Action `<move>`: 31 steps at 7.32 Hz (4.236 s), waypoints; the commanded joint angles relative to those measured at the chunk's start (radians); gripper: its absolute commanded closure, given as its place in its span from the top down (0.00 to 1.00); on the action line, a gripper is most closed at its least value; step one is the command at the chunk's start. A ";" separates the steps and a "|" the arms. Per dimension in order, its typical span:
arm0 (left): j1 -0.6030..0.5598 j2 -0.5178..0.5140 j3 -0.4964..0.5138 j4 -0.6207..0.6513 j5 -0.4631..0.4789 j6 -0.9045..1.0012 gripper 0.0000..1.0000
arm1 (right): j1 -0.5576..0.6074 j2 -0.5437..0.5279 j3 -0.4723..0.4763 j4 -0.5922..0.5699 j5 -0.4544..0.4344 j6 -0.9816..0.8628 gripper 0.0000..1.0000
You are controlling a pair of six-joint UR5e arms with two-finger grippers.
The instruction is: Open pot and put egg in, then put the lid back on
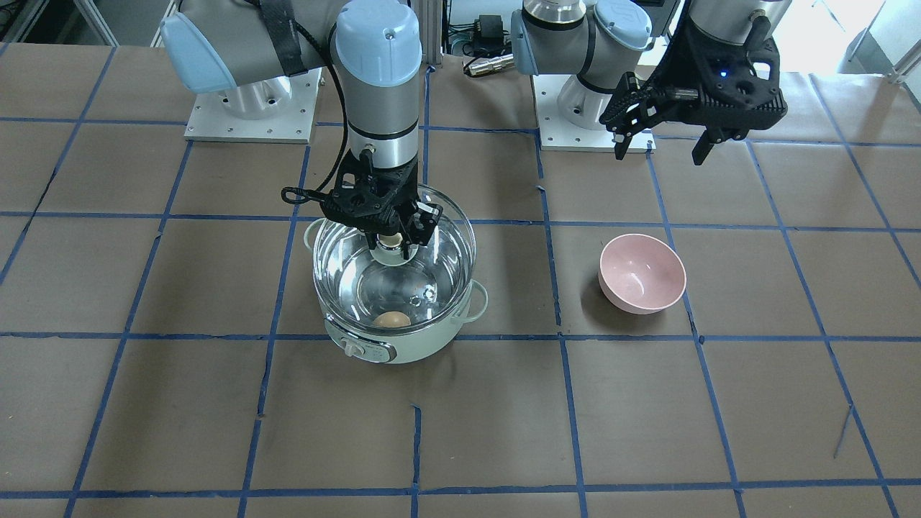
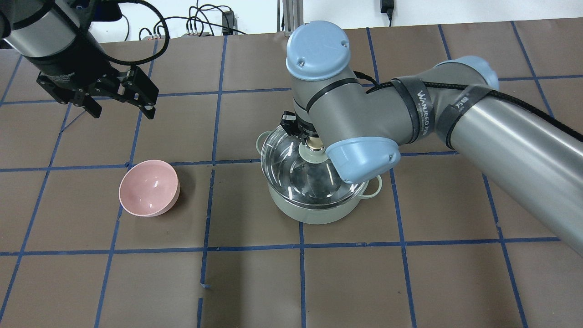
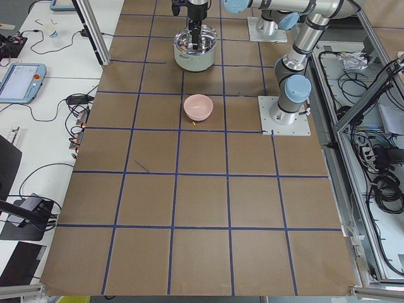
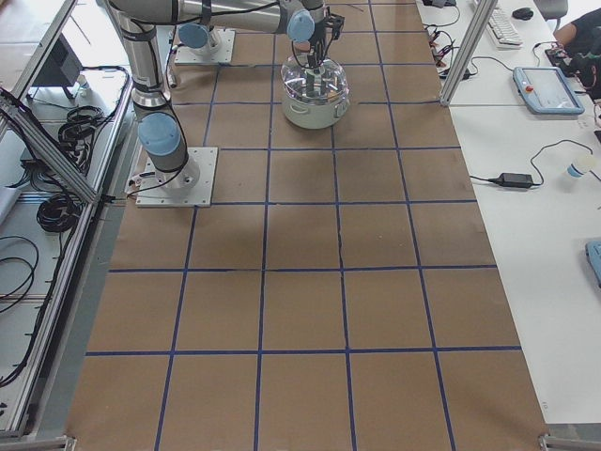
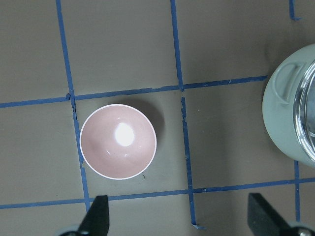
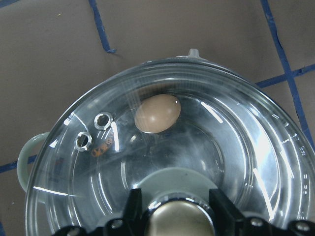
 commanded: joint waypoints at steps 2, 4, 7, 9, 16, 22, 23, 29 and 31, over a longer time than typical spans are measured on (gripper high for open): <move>-0.001 0.001 -0.012 0.021 -0.003 -0.027 1.00 | 0.000 0.003 -0.001 0.000 -0.005 -0.005 0.32; -0.002 0.001 -0.016 0.033 -0.003 -0.029 1.00 | 0.000 0.003 -0.001 -0.002 -0.008 0.000 0.39; -0.002 0.003 -0.021 0.036 -0.004 -0.029 1.00 | 0.000 0.003 -0.001 -0.007 -0.011 0.002 0.63; -0.002 0.003 -0.022 0.038 -0.004 -0.029 1.00 | -0.001 0.003 -0.001 -0.008 -0.011 0.000 0.65; -0.003 0.003 -0.021 0.038 -0.004 -0.029 1.00 | -0.197 -0.051 -0.090 0.004 0.008 -0.206 0.94; -0.003 0.003 -0.021 0.038 -0.001 -0.032 1.00 | -0.380 -0.134 -0.090 0.143 0.008 -0.553 1.00; -0.005 0.003 -0.021 0.038 -0.001 -0.032 1.00 | -0.380 -0.135 -0.087 0.151 0.008 -0.554 1.00; -0.005 0.003 -0.021 0.038 -0.001 -0.032 1.00 | -0.376 -0.160 -0.098 0.336 0.078 -0.546 1.00; -0.005 0.003 -0.022 0.038 -0.001 -0.032 1.00 | -0.376 -0.168 -0.094 0.339 0.080 -0.546 1.00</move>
